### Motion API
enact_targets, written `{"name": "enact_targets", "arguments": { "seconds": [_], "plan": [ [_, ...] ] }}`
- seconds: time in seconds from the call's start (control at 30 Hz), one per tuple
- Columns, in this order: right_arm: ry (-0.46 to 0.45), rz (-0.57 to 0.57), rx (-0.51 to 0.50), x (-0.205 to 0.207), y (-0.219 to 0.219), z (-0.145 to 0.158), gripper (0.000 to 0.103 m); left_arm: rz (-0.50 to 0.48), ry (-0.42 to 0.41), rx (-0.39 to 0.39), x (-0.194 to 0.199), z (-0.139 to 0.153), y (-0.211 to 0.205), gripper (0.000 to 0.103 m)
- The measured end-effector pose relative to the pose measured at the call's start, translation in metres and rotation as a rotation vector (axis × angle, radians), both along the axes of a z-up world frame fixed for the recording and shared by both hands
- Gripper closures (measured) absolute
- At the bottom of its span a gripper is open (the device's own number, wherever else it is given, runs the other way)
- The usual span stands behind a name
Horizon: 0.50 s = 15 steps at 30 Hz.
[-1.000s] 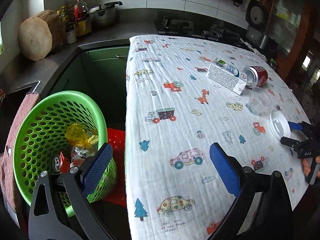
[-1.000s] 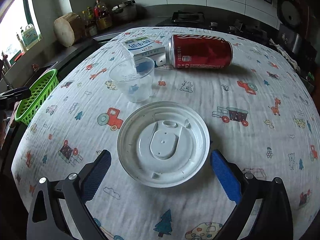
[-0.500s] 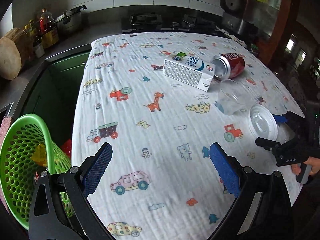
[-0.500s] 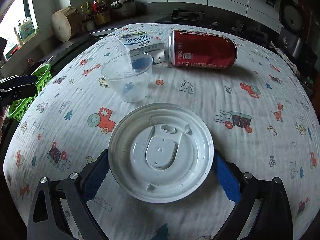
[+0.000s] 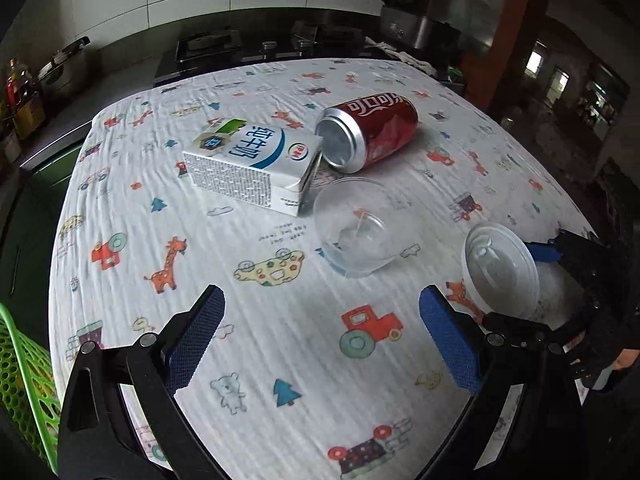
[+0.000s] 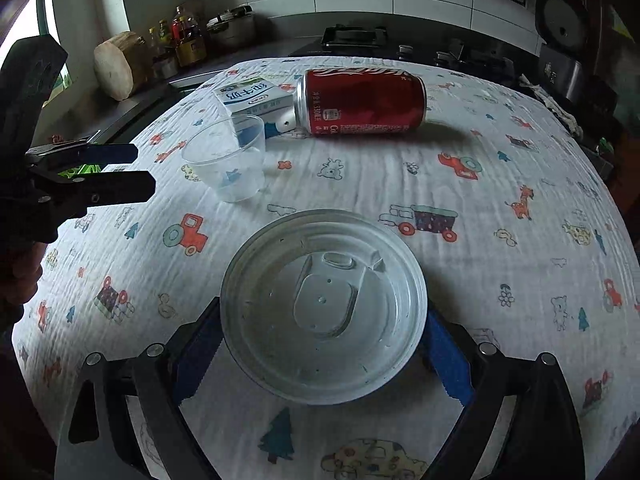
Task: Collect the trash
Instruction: 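Grasp the clear plastic cup with the left tool while the right tool grasps the white lid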
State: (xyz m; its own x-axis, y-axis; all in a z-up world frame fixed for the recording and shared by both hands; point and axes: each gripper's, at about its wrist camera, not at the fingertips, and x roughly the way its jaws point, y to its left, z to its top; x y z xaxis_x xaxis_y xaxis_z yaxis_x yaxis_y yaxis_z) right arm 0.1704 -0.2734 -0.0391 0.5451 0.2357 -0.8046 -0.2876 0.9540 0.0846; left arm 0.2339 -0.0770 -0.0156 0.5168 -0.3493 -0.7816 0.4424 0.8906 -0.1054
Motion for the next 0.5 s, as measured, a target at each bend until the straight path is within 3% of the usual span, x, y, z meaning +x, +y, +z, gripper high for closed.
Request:
{"name": "enact_targets", "arguments": {
  "seconds": [0.37, 0.5],
  "plan": [
    [-0.003, -0.025, 0.024, -0.009, -0.02, 0.004, 0.014, -0.012, 0.025, 0.024, 0.033, -0.014, -0.04, 0.009],
    [-0.004, -0.026, 0.031, -0.011, -0.022, 0.004, 0.013, -0.014, 0.053, 0.011, 0.039, -0.02, -0.043, 0.023]
  ]
}}
